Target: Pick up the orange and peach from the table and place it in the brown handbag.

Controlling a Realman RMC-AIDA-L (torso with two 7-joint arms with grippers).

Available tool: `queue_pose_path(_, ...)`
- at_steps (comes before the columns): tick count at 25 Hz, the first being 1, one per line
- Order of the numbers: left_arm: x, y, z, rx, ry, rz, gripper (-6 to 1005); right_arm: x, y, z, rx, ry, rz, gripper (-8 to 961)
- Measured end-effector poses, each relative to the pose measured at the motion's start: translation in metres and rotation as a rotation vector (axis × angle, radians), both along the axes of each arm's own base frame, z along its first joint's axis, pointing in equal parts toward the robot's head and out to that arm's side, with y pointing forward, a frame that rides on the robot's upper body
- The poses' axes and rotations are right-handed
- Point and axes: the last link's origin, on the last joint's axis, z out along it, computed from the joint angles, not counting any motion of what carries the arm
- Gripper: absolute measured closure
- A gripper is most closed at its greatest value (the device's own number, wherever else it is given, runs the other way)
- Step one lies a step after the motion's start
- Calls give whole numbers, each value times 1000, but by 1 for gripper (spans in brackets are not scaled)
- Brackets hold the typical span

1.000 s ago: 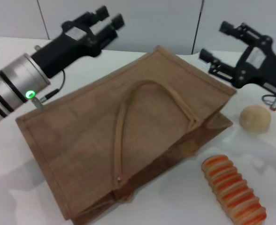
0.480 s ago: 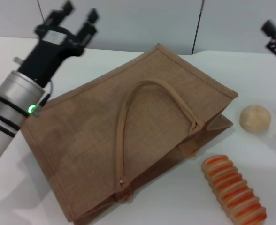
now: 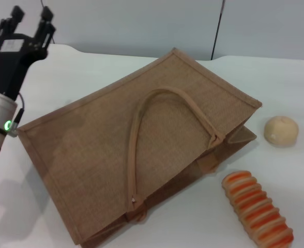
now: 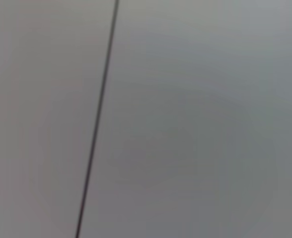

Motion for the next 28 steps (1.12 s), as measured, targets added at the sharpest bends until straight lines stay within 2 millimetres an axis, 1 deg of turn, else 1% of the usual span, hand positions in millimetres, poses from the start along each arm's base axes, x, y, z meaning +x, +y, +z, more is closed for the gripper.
queue_pose_path(4,-3,-2,3,18,-17,10,319,4,-2,3,27,26,-26,190)
queue_pose_path(23,-7,1,3,10,-23,44,319,4,-2,4,27,40,-18,194)
queue_pose_path(28,-6,2,3,10,-24,42,319,4,-3,1,20,50,-24,194)
